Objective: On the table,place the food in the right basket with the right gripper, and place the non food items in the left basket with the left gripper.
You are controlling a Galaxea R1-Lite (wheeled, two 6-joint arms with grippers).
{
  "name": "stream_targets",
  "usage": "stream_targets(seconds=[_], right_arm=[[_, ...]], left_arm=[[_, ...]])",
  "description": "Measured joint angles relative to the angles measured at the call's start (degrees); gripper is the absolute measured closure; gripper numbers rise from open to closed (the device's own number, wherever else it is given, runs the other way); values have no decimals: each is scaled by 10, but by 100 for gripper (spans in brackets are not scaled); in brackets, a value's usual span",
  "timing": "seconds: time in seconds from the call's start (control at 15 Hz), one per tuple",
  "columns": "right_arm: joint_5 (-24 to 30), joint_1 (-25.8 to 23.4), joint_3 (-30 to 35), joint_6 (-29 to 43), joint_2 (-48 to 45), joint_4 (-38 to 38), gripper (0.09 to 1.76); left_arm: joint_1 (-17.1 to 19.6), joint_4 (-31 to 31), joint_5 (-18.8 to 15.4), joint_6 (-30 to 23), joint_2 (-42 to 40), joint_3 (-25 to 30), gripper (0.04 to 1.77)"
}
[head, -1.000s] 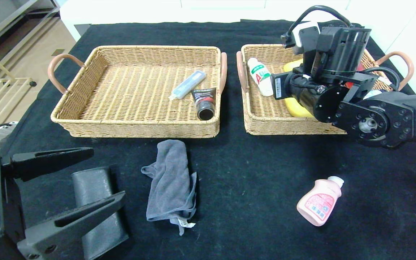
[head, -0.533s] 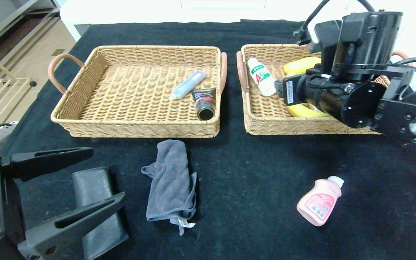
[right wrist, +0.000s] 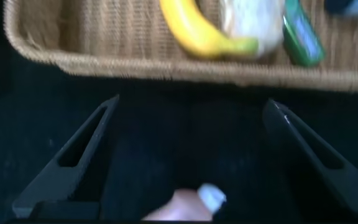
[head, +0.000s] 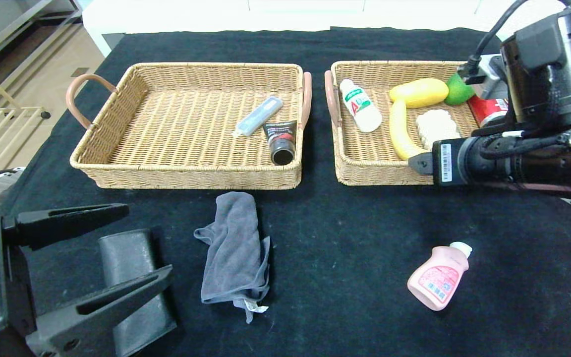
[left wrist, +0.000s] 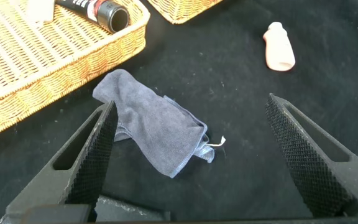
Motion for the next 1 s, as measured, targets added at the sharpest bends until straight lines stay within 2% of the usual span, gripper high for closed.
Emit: stream_targets(seconds=[0.27, 0.47, 0.73, 1.0], right_arm=[[5, 7, -1, 174, -19, 146, 18], [66, 8, 0, 263, -22, 224, 17], [142, 2, 14, 339, -21, 245, 15], [158, -1, 31, 358, -12, 245, 15]], left_arm=[[0, 0, 0, 1, 3, 2, 9], [0, 0, 0, 2, 5, 4, 9], [0, 0, 0, 2, 5, 4, 9], [0, 0, 0, 2, 5, 5, 9]])
